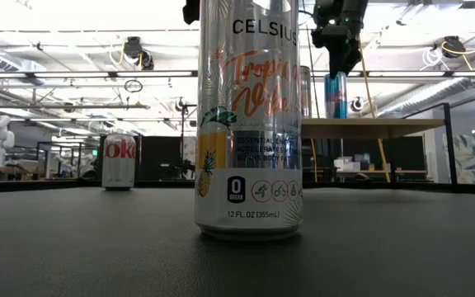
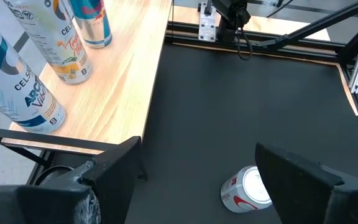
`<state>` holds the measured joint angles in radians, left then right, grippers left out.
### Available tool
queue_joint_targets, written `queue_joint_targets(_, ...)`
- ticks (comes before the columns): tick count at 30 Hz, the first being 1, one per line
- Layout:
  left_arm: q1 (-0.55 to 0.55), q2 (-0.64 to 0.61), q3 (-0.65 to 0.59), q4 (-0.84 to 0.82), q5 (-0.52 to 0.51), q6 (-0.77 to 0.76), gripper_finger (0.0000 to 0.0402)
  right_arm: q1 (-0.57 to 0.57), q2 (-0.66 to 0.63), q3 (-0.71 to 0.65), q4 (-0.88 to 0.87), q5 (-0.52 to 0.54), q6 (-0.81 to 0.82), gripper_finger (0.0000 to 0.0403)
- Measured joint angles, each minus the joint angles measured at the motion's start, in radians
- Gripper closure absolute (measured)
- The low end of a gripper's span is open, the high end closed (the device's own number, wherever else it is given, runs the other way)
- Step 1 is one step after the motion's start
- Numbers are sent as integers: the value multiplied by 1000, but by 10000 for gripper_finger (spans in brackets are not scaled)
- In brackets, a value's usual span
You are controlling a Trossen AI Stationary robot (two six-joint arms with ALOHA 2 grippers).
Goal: Place canned beverage on shelf
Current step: Put the right blue soda can on the shelf, then put the bottom red-silver soda can on the shelf
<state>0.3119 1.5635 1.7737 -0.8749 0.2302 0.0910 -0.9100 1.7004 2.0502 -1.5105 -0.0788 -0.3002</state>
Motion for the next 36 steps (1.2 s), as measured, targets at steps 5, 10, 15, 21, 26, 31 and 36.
queue_joint_targets(5, 0, 0, 0, 0, 0, 0, 84, 0, 0, 0, 0, 0, 0, 120)
queue_joint_targets(10, 0, 0, 0, 0, 0, 0, 84, 0, 0, 0, 11, 11, 0, 120)
queue_joint_targets(15, 0, 0, 0, 0, 0, 0, 84, 1, -15, 0, 13, 119, -8, 120)
queue_joint_targets(21, 0, 0, 0, 1, 0, 1, 84, 0, -83, 0, 19, 129, -20, 120)
queue_joint_targets(26, 0, 0, 0, 1, 0, 0, 84, 0, -122, 0, 31, 128, -22, 119)
queue_joint_targets(31, 0, 0, 0, 1, 0, -5, 84, -11, -118, 0, 50, 133, -3, 119)
queue_joint_targets(36, 0, 0, 0, 1, 0, -6, 84, -11, -100, 0, 75, 154, 3, 119)
